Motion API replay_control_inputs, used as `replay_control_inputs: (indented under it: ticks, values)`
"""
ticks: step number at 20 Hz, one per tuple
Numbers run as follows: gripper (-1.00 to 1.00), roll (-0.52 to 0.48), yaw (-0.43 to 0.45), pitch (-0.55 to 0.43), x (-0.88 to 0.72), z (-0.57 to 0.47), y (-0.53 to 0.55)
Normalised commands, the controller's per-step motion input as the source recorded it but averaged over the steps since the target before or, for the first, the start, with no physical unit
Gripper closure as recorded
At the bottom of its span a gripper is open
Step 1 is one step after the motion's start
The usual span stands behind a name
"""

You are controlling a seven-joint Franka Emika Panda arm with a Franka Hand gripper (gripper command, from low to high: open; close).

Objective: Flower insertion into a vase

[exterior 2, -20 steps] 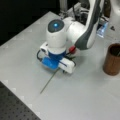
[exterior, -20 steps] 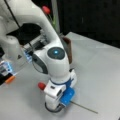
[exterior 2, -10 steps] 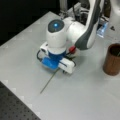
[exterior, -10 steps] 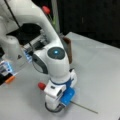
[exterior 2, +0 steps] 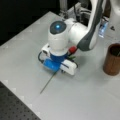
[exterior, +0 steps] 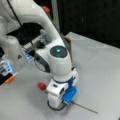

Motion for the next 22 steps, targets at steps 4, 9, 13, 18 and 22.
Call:
replay_control_inputs:
  ticks: [4,9,13,18,22]
  values:
    - [1.0,-0.115,-0.033,0.031,0.05,-0.13,-0.04]
    - [1.0,-0.114,-0.015,0.031,0.04,-0.14,-0.07]
    - [1.0,-0.112,-0.011,0.047,-0.01,-0.1,-0.07]
    - [1.0,-0.098,-0.034,0.063,-0.12,0.09,-0.03]
    - [1.0,-0.057,-0.085,0.014,-0.24,0.32,0.08]
